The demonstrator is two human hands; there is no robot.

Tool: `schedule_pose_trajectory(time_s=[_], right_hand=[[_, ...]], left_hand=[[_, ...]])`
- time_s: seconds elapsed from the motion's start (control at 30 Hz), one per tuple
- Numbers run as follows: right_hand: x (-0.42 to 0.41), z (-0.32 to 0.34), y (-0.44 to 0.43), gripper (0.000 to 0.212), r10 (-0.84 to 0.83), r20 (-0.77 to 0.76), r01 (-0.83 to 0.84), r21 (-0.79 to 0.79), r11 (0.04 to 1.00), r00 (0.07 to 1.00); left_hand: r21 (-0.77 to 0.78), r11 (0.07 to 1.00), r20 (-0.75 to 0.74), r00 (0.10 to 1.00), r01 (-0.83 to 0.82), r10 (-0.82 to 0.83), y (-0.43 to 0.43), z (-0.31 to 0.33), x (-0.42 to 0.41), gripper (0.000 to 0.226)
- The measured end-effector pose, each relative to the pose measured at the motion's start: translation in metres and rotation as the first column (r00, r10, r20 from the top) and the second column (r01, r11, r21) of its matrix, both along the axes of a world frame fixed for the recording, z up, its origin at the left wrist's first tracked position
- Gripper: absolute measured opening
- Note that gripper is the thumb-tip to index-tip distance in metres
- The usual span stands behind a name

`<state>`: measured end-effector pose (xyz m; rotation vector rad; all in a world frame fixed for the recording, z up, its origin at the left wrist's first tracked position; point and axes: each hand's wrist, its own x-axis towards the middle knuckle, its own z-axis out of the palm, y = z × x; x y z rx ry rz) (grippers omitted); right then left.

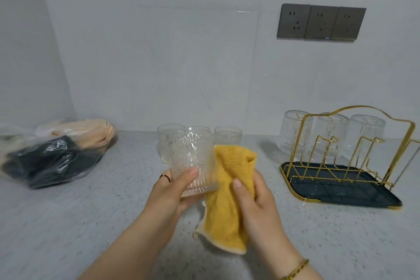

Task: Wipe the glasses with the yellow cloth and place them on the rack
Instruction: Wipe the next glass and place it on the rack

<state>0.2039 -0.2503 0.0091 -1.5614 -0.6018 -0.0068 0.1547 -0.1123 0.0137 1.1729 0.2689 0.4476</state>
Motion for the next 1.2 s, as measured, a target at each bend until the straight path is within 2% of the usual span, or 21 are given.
schedule_pose_trajectory(time_s=[0.07,0.13,0.2,0.27,0.37,0.5,0.57,0.63,0.73,0.8,0.9,1.0,1.07,1.13,1.2], right_hand=[[-0.009,-0.004,0.010,0.024,0.043,0.088,-0.039,-0.046,0.998,0.995],[-0.011,-0.005,0.015,0.029,0.062,0.144,-0.049,-0.095,0.994,0.988],[-0.012,-0.004,0.020,0.047,0.061,0.229,-0.025,-0.155,0.988,0.972],[-0.015,-0.004,0.029,0.059,0.103,0.239,-0.059,-0.185,0.981,0.966],[-0.025,-0.005,0.041,0.057,0.174,0.231,-0.136,-0.170,0.976,0.957],[-0.027,-0.008,0.037,0.055,0.108,0.238,-0.073,-0.151,0.986,0.965],[-0.025,-0.005,0.028,0.047,0.068,0.082,-0.067,-0.017,0.998,0.994],[-0.020,-0.002,0.021,0.036,0.101,-0.107,-0.091,0.090,0.992,0.989],[-0.016,-0.007,0.018,0.035,0.114,-0.155,-0.107,0.052,0.993,0.981],[-0.020,-0.014,0.023,0.025,0.065,-0.112,-0.072,-0.058,0.996,0.992],[-0.028,-0.029,0.031,0.033,0.022,0.077,-0.009,-0.161,0.987,0.997],[-0.032,-0.030,0.033,0.041,-0.018,0.283,0.079,-0.205,0.976,0.959],[-0.029,-0.023,0.031,0.046,-0.034,0.361,0.113,-0.199,0.973,0.932],[-0.023,-0.019,0.028,0.045,-0.049,0.331,0.104,-0.149,0.983,0.942],[-0.018,-0.019,0.024,0.052,-0.028,0.215,0.044,-0.068,0.997,0.976]], left_hand=[[-0.086,0.996,0.029,1.000,0.005,-0.002,-0.001,-0.001,-0.009,0.063],[-0.166,0.986,0.042,0.999,-0.003,0.010,-0.002,-0.007,-0.013,0.054],[-0.260,0.965,0.075,0.997,0.037,-0.018,-0.003,-0.010,-0.018,0.041],[-0.261,0.960,0.099,0.992,0.102,-0.078,-0.003,-0.010,-0.020,0.036],[-0.187,0.973,0.129,0.985,0.136,-0.113,0.001,-0.010,-0.023,0.036],[-0.063,0.993,0.079,0.992,0.102,-0.097,0.002,-0.013,-0.025,0.029],[-0.001,0.993,0.038,0.992,0.117,-0.117,-0.004,-0.014,-0.027,0.046],[0.026,0.991,0.012,0.992,0.129,-0.129,-0.007,-0.015,-0.028,0.066],[0.000,0.995,0.012,0.995,0.102,-0.102,-0.006,-0.014,-0.026,0.059],[-0.066,0.998,0.034,0.999,0.016,-0.013,0.001,-0.013,-0.025,0.061],[-0.087,0.993,0.028,0.996,-0.084,0.087,0.009,-0.013,-0.027,0.069],[0.023,0.999,-0.070,0.996,-0.046,0.047,0.009,-0.016,-0.026,0.065],[0.074,0.997,-0.126,0.992,0.020,-0.011,0.004,-0.018,-0.026,0.062],[0.089,0.993,-0.108,0.992,0.077,-0.067,-0.001,-0.020,-0.026,0.065],[0.067,0.992,-0.060,0.993,0.109,-0.105,-0.004,-0.021,-0.027,0.059]])
